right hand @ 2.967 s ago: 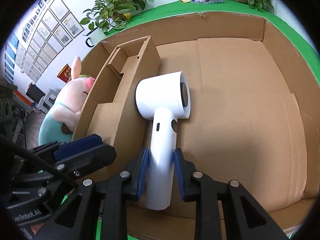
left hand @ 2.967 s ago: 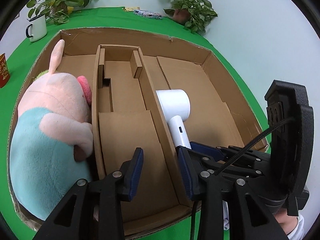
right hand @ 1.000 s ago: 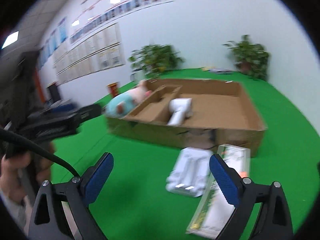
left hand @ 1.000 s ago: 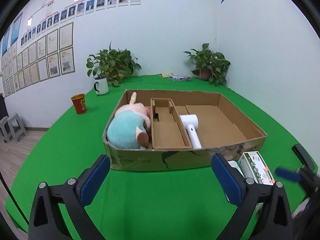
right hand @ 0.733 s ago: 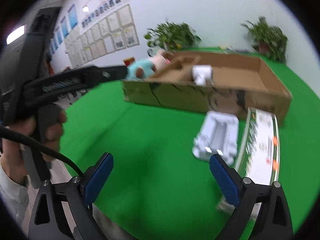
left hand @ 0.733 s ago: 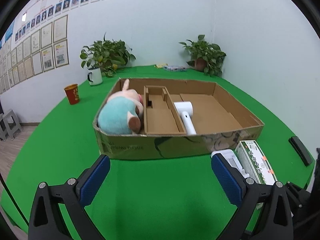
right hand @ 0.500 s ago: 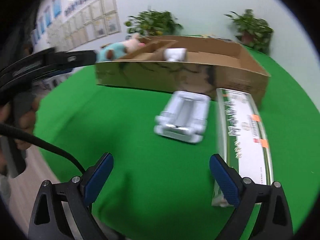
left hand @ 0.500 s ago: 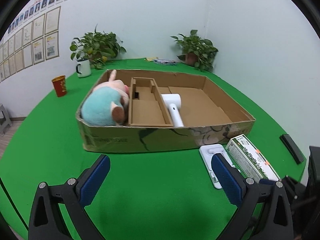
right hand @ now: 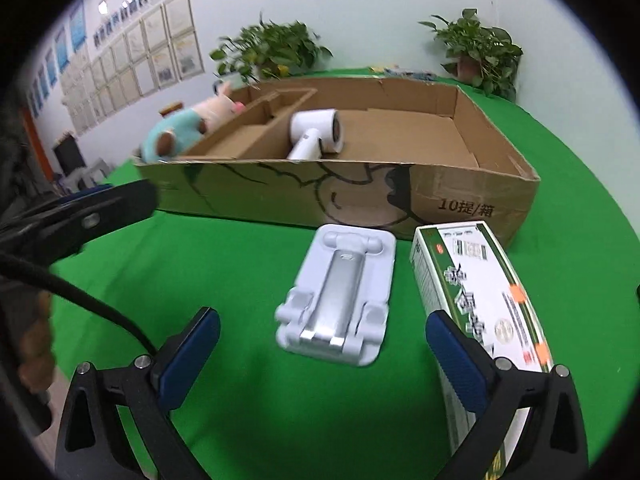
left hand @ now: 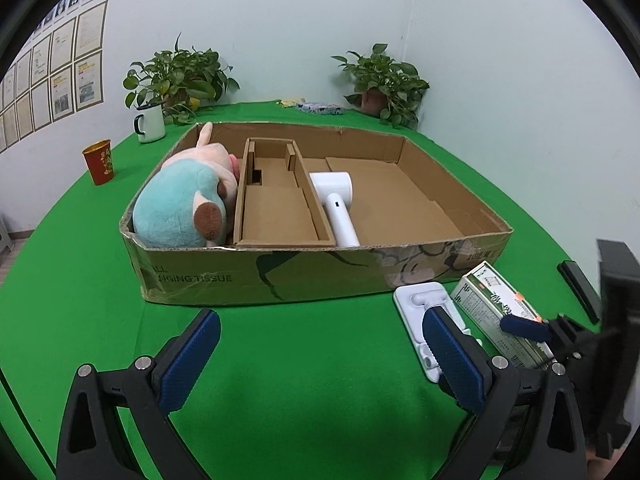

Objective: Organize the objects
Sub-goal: 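Reach the right gripper to the white phone stand and grasp it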

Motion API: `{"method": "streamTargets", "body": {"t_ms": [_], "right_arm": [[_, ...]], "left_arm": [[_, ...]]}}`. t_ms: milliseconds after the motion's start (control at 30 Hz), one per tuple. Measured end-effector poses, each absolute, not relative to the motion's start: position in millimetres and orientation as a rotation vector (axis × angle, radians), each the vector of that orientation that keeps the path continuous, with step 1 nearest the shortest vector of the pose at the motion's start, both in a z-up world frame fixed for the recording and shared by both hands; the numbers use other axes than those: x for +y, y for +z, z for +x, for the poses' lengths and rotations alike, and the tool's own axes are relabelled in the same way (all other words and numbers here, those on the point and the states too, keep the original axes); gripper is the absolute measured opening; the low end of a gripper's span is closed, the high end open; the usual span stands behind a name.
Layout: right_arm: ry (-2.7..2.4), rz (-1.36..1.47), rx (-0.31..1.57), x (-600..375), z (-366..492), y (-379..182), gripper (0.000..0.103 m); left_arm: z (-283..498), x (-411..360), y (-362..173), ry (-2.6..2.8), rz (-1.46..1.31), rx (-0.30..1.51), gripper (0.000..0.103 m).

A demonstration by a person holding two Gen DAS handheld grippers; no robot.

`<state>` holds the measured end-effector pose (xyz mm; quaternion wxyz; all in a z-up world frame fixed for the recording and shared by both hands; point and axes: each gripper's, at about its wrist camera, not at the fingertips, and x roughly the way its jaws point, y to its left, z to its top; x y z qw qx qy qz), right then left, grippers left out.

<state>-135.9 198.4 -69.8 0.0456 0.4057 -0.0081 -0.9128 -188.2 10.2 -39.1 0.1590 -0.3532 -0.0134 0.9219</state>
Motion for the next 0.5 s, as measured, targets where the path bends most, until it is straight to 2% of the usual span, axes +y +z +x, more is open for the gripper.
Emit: {"method": "streamTargets", "body": {"t_ms": [67,133,200,300,500], "right_arm": [[-2.773,1.306,-0.016,197.0,-146.3,-77.7,0.102],[-2.774,1.352,0.034,194.0,-151.8,-83.2,0.095],[-2.759,1.404,0.058,192.5,-154.9,-89.7,0.071],[-2.763,1.395,0.067,190.5,-150.7,-89.6,0.069],[-2.647,1.334,-0.113,196.2,-109.6,-81.3,0.069]], "left_arm": [[-191.6,8.3,-42.7,2.63,-1.021,-0.052,0.102],[-194.9,6.0,-46.8,2.618,-1.032,-0.07,0.102],[-198.0,3.6,-52.0,2.604,-1.048,-0.089,0.102],[-202.5,0.7,-60.2,2.567,-1.08,-0.124,0.102],[-204.9,-0.3,-79.9,2.315,-1.173,-0.271,0.099]]}}
